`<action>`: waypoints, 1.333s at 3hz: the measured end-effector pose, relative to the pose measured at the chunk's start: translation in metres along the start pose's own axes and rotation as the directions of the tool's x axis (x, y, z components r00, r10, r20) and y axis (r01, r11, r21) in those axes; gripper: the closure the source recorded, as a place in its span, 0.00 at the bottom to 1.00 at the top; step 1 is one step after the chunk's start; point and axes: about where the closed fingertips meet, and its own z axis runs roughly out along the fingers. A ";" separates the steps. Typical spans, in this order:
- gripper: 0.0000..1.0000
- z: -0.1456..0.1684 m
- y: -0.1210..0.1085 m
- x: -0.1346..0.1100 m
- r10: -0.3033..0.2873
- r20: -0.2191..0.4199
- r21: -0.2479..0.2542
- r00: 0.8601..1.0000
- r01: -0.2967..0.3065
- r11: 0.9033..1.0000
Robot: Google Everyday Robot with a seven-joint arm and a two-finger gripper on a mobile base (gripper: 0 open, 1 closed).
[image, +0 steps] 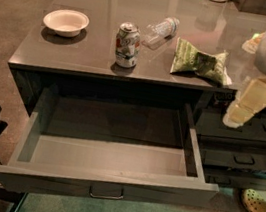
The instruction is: Place green jalapeno chip bag into top drawer
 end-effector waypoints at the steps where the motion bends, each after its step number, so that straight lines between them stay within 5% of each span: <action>1: 0.00 0.018 -0.035 -0.013 -0.005 0.042 0.060 0.999 0.003 0.998; 3: 0.00 0.051 -0.100 -0.022 0.030 0.106 0.140 0.994 -0.044 0.989; 4: 0.00 0.068 -0.126 -0.020 0.060 0.142 0.140 0.988 -0.080 0.987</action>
Offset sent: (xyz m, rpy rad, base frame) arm 0.1291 0.0010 -0.0061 0.0885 -0.1909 -0.0402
